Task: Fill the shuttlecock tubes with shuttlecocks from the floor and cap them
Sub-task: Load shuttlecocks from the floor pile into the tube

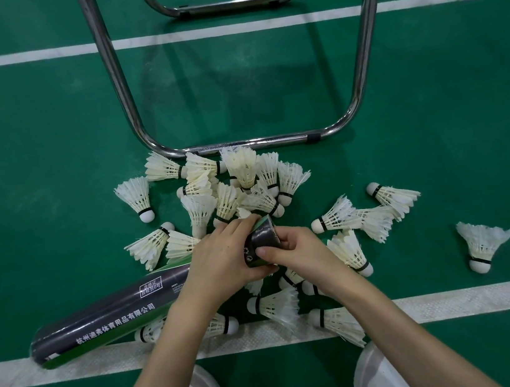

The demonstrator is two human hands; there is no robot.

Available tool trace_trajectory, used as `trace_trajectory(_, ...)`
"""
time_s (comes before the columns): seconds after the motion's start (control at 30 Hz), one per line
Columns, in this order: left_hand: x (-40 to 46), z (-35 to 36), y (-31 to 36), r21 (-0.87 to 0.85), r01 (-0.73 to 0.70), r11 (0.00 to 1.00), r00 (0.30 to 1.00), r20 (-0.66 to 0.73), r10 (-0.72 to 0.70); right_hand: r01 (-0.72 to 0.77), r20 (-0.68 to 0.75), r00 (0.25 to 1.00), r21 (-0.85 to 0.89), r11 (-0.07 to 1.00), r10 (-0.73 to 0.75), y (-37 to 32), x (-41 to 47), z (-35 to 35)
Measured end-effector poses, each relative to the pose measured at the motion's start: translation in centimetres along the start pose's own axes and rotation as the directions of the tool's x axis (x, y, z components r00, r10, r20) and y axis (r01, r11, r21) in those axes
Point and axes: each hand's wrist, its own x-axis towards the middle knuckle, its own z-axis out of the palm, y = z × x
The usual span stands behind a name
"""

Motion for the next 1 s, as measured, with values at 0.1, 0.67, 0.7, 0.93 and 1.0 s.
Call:
trace_trajectory(0.1, 0.1, 0.1, 0.1, 0.006, -0.005, 1.0, 1.0, 0.015, 0.005, -0.01, 0.036, 0.999, -0.015, 1.0, 0.011, 0.1, 0.0, -0.5)
trace_trajectory(0.67, 0.3, -0.3, 0.0, 0.021, 0.043, 0.999, 0.999, 0.027, -0.044, -0.046, -0.606, 0.789, -0.223, 0.974, -0.101, 2.5, -2.2, -9.6)
trace_trajectory(0.7, 0.3, -0.2, 0.0, 0.021, 0.045, 0.999, 0.999, 0.029, -0.045, -0.06, -0.632, 0.767, -0.245, 0.968, -0.112, 2.7, -2.2, -9.6)
trace_trajectory(0.93, 0.2, -0.1, 0.2, 0.022, 0.045, 0.999, 0.998, 0.046, -0.046, -0.156, -0.615, 0.786, -0.29, 0.944, -0.06, 3.6, -1.3, -9.5)
trace_trajectory(1.0, 0.2, -0.1, 0.2, 0.021, 0.046, 0.999, 0.998, 0.048, -0.047, -0.19, -0.62, 0.784, -0.281, 0.941, -0.026, 3.7, -0.9, -9.2)
